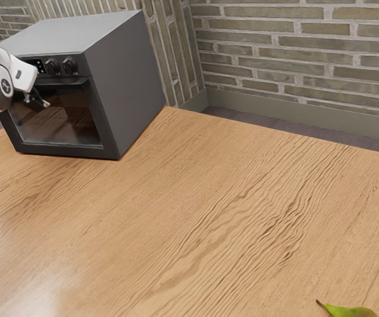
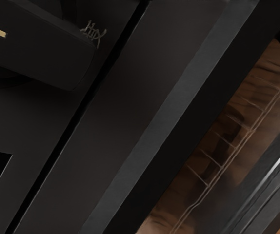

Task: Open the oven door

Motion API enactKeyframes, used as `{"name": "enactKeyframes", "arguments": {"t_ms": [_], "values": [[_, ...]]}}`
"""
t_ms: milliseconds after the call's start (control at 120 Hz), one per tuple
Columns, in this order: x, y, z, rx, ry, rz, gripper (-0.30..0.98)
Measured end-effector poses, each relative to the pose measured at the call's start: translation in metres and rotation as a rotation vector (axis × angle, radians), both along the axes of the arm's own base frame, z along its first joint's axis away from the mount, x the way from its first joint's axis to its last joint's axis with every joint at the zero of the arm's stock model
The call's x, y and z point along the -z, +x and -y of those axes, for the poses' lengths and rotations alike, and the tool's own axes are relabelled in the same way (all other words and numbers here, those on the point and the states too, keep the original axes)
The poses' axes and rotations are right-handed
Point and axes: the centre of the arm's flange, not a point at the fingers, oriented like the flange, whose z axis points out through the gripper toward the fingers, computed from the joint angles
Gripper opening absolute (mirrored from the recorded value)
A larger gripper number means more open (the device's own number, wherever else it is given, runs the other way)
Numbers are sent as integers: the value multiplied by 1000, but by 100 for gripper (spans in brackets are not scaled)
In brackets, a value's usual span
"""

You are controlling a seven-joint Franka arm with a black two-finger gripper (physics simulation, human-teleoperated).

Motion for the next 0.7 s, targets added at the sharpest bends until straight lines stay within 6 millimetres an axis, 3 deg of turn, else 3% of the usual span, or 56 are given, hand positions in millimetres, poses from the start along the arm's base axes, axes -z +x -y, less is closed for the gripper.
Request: {"name": "enactKeyframes", "arguments": {"t_ms": [117,183,217,250,275,308,317,333,375,400,417,442,467,508,558,617,650,700], "values": [[5,-3,4,14,-35,-13,70],[3,-26,24,23,-94,-31,66],[8,-49,52,37,-144,-47,65],[20,-76,94,65,-171,-82,63],[28,-111,138,92,-172,-113,54],[20,-162,196,131,-135,-124,57],[7,-178,207,136,-117,-112,58],[-40,-215,228,138,-57,-53,59],[-201,-292,289,161,147,148,61],[-273,-315,327,190,209,242,62],[-301,-318,345,212,199,280,63],[-322,-304,367,251,160,286,63],[-318,-251,388,311,105,222,64],[-273,-162,398,366,-39,73,65],[-209,-85,394,372,-202,-97,66],[-141,-31,403,358,-323,-274,67],[-118,-19,409,334,-365,-341,67],[-100,-12,415,285,-413,-406,67]]}}
